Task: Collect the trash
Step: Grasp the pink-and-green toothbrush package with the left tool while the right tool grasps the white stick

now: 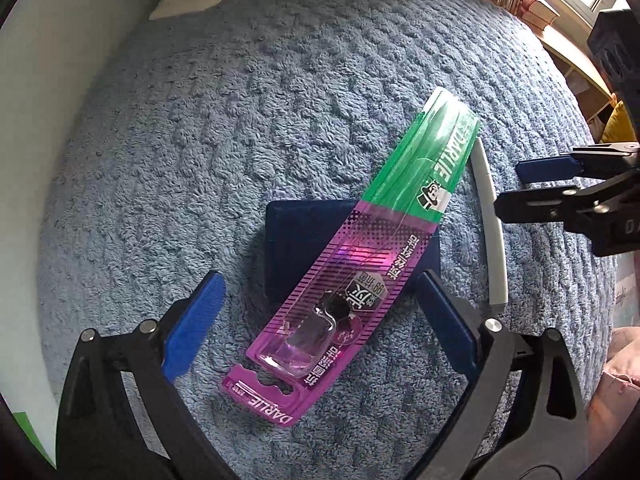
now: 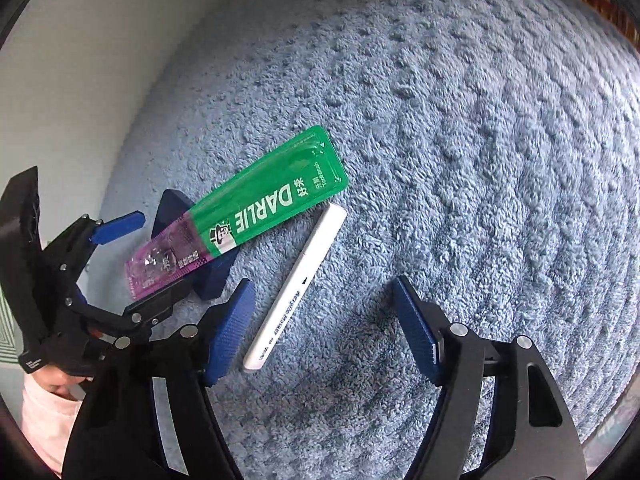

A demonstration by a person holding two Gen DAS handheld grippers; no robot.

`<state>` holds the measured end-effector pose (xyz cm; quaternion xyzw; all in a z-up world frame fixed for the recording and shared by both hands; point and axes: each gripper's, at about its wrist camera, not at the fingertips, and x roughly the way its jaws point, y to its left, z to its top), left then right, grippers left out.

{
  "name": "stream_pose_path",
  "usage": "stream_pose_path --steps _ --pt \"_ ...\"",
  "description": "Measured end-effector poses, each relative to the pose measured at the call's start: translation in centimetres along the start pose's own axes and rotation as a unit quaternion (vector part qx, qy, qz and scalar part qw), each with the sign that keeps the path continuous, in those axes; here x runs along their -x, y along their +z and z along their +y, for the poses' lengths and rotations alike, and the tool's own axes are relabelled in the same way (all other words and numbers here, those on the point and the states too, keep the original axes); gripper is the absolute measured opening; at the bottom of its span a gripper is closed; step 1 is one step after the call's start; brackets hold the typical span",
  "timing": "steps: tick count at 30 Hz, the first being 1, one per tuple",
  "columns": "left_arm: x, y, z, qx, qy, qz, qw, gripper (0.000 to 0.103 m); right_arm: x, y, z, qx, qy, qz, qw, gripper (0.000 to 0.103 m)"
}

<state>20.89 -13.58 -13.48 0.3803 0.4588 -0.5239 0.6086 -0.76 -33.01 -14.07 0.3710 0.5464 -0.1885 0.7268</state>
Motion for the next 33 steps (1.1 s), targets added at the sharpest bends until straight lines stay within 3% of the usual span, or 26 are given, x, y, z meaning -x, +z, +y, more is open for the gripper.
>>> stream_pose_path --steps 4,7,10,13,17,21,22,23,25,27,32,33 --pt "0.6 -0.6 0.3 0.020 -0.010 -0.004 0.9998 0.073 -0.3 -0.2 0.9 0.036 -0.040 -0.012 0.998 0.054" --pt "0.8 -1.6 0.5 0.029 -0.016 -0.004 0.9995 0.065 -0.5 -0.6 0.9 0.052 -0.038 -0.016 0.998 0.048" --pt "0.8 -2.4 0.8 0.043 -0.035 -0.003 0.9984 0.048 0.1 -0.7 0.4 0.060 -0.021 -0.011 0.998 0.035" --pt "1.0 -2.8 1.1 0.052 -0.032 -0.006 0.9981 0.044 1.0 -1.1 0.6 0.079 -0.021 -0.010 0.997 0.000" --pt "1.5 -3.4 1.2 0.070 -0.036 -0.016 0.9967 0.037 0.9 -1.1 -0.6 0.046 0.010 0.012 0.999 0.001" --pt "2.2 -4.6 1.5 0.092 -0.050 -0.019 0.9943 0.037 0.9 -1.4 -2.7 -0.005 0.033 0.016 0.999 0.005" --pt "2.2 -4.8 1.5 0.098 -0.055 -0.019 0.9934 0.037 0.9 -1.5 -3.2 -0.023 0.047 0.020 0.998 0.009" --pt "2.2 -5.1 1.5 0.106 -0.056 -0.021 0.9926 0.037 0.5 -1.2 -3.9 -0.034 0.062 0.020 0.997 0.022" --pt "2.2 -5.5 1.5 0.115 -0.058 -0.023 0.9914 0.037 0.6 -1.0 -3.6 -0.031 0.063 0.017 0.997 0.032" --pt "2.3 -6.0 1.7 0.124 -0.060 -0.024 0.9902 0.037 0.4 -0.8 -2.5 -0.021 0.064 0.017 0.998 0.054" --pt "2.5 -7.3 2.3 0.143 -0.060 -0.022 0.9876 0.038 -0.1 -0.7 -0.3 0.014 0.012 0.009 1.000 0.062" --pt "2.6 -7.5 2.2 0.145 -0.055 -0.020 0.9877 0.042 -0.2 -0.9 0.5 0.030 -0.005 0.007 0.999 0.064"
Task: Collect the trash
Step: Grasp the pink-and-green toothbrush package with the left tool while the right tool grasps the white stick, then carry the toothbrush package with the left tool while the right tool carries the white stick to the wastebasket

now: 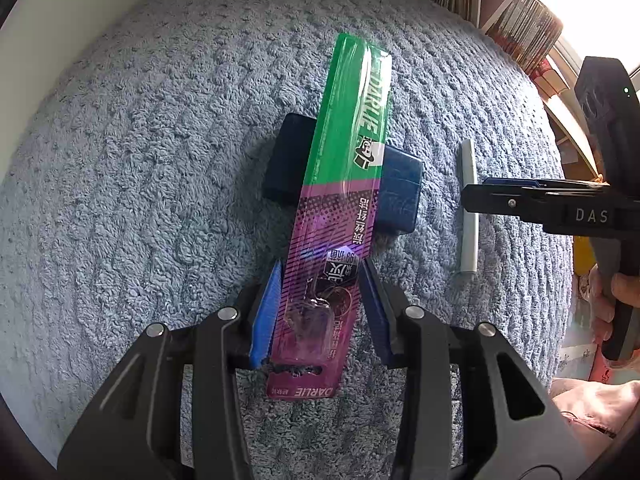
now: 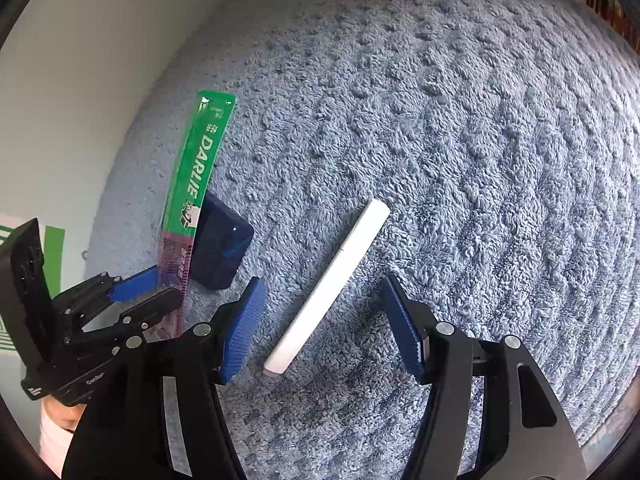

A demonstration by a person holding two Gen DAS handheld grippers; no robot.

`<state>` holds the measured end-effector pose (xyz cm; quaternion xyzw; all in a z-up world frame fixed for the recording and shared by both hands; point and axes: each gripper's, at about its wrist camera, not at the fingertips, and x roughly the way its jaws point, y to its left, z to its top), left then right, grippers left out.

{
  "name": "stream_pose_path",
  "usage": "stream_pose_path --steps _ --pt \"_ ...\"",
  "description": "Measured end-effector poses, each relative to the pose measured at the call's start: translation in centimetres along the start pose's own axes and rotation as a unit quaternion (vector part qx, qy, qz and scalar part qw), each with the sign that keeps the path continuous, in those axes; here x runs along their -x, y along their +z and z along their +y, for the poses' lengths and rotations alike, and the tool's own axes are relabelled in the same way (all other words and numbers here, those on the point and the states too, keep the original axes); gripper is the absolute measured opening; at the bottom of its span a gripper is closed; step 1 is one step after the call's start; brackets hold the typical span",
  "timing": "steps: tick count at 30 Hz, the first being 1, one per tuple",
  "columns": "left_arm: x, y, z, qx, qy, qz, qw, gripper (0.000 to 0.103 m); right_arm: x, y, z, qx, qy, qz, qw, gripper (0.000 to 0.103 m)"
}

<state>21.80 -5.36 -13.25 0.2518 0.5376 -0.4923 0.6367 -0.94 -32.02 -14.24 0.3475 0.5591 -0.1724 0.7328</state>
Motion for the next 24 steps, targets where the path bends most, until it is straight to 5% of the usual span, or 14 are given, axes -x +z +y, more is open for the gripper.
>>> stream_pose_path --steps 1,2,3,4,7,9,11,24 --pt "0.0 -0.2 0.0 0.004 0.009 -0.003 0.9999 0.049 -0.2 -0.1 0.7 0.015 -0.015 0.000 1.000 0.065" --pt "-0.1 -0.4 0.1 0.006 0.019 -0.006 0.9998 0.076 -0.4 -0.2 1.5 0.033 -0.032 0.000 0.999 0.068" --pt "-0.4 -0.7 0.2 0.011 0.029 -0.007 0.9995 0.089 -0.7 -0.5 2.4 0.053 -0.051 -0.002 0.997 0.071" --pt "-0.7 -0.9 0.3 0.018 0.027 -0.007 0.9995 0.089 -0.9 -0.8 3.0 0.068 -0.065 -0.007 0.996 0.071" --pt "-1.3 -1.1 -0.4 0.013 0.037 -0.015 0.9991 0.086 -1.0 -1.6 3.7 0.096 -0.083 -0.023 0.992 0.067" --pt "-1.3 -1.2 -0.8 0.006 0.054 -0.020 0.9983 0.066 -0.7 -2.0 3.4 0.099 -0.087 -0.029 0.991 0.028" --pt "-0.8 -1.1 -0.3 0.008 0.064 -0.016 0.9978 0.043 -0.4 -1.7 2.1 0.088 -0.072 -0.019 0.993 0.013" --pt "5.2 -3.4 0.1 0.053 0.042 -0.041 0.9969 0.039 5.8 -0.1 -4.9 0.054 0.023 -0.033 0.998 0.013"
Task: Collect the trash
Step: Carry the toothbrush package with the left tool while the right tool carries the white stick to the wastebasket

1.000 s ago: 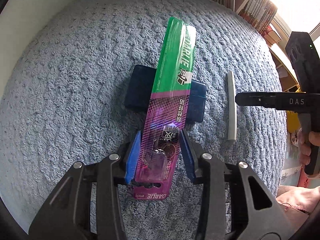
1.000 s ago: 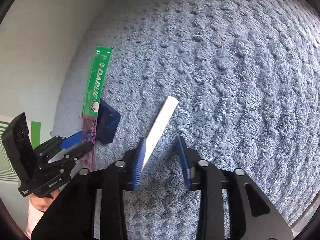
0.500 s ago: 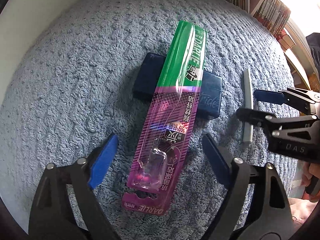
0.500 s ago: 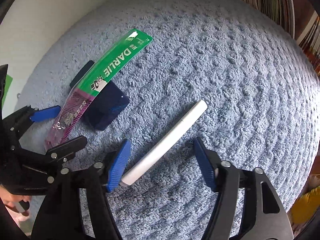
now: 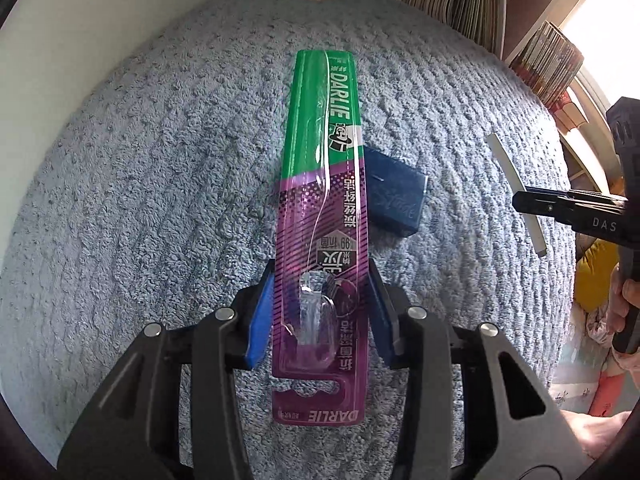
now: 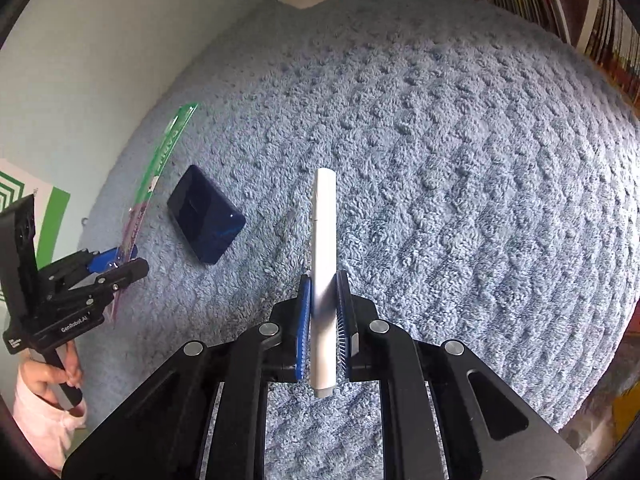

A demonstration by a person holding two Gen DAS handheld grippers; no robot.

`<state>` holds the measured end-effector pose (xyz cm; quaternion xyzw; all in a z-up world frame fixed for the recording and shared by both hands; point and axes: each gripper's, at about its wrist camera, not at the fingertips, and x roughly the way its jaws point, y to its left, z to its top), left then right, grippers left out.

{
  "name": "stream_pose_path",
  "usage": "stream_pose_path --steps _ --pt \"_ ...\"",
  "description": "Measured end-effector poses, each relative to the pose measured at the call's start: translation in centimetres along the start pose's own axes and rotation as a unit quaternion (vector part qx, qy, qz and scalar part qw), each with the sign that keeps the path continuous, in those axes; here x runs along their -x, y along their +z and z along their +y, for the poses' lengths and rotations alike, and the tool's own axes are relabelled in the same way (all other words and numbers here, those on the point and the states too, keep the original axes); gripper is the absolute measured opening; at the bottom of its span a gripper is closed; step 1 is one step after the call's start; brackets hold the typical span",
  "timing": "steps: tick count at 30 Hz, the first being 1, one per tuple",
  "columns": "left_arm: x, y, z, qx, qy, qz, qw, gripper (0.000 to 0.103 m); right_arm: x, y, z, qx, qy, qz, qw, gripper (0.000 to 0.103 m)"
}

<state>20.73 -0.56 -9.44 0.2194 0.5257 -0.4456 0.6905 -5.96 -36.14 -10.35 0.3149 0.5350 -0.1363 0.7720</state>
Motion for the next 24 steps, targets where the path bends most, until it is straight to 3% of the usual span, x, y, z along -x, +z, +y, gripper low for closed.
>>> stream_pose_path --steps 6,11,24 --pt "1.7 1.2 -4.3 -0.023 0.013 -0.011 0.9996 0.039 4.5 -0.7 -4.4 -0.002 0.009 -0.021 1.000 0.013" --pt "1.9 2.6 -9.1 -0.051 0.023 -0.019 0.9983 0.039 7.7 -1.5 -5.2 -0.016 0.012 -0.044 0.999 0.013" --pt "0.0 4.3 -27.5 -0.151 -0.016 -0.026 0.9880 0.039 15.0 -8.1 -18.6 -0.093 -0.001 -0.090 0.992 0.013"
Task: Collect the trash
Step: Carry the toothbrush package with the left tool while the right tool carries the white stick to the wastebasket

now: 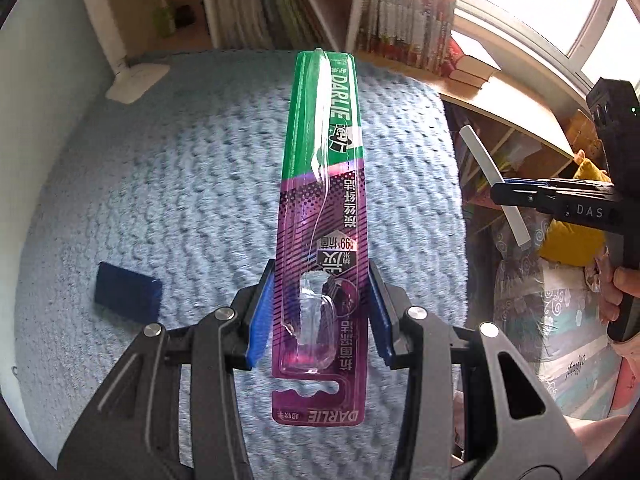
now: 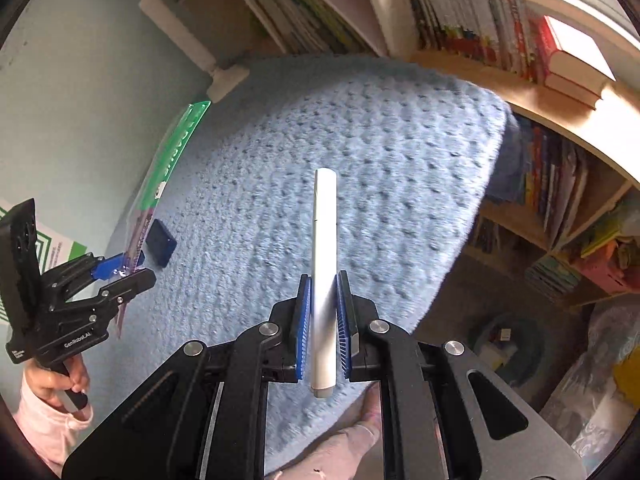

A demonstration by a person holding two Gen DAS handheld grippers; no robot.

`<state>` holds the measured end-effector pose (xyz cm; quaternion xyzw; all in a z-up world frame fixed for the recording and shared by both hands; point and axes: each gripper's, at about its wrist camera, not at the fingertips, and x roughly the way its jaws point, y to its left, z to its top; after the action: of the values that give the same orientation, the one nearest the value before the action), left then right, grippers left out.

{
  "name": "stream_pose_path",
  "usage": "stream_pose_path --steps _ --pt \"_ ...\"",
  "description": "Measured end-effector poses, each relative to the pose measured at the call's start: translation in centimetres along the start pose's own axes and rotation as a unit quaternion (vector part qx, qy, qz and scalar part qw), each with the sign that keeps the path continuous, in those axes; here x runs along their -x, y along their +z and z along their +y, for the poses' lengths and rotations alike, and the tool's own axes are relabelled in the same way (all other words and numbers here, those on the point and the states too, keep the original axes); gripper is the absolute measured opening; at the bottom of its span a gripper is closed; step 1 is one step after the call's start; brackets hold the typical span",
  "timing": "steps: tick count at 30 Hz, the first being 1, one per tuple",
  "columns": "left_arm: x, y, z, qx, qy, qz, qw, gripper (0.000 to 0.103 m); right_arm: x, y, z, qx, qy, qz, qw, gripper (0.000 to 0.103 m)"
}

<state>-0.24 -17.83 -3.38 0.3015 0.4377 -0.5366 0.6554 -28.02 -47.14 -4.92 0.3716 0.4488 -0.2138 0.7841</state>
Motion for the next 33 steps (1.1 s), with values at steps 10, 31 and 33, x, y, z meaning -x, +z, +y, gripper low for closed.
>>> stream_pose_path --steps 10,31,33 --pt "-5.3 2.7 -15.4 -0.100 -0.047 0.024 0.9936 0.039 5.8 -5.0 -12.9 -0.083 -0.029 -0.028 0.996 0.013" --pt "-20.9 -3.4 -38.7 -0.204 -0.128 0.185 0.9528 0.039 5.4 -19.1 -34.1 -0.273 -0.030 0.010 0.961 0.013" --pt "-22.9 -4.4 -39.4 -0.203 -0.126 0.205 0.9492 0.039 4.0 -19.7 -35.3 -0.285 -0.025 0.020 0.958 0.013"
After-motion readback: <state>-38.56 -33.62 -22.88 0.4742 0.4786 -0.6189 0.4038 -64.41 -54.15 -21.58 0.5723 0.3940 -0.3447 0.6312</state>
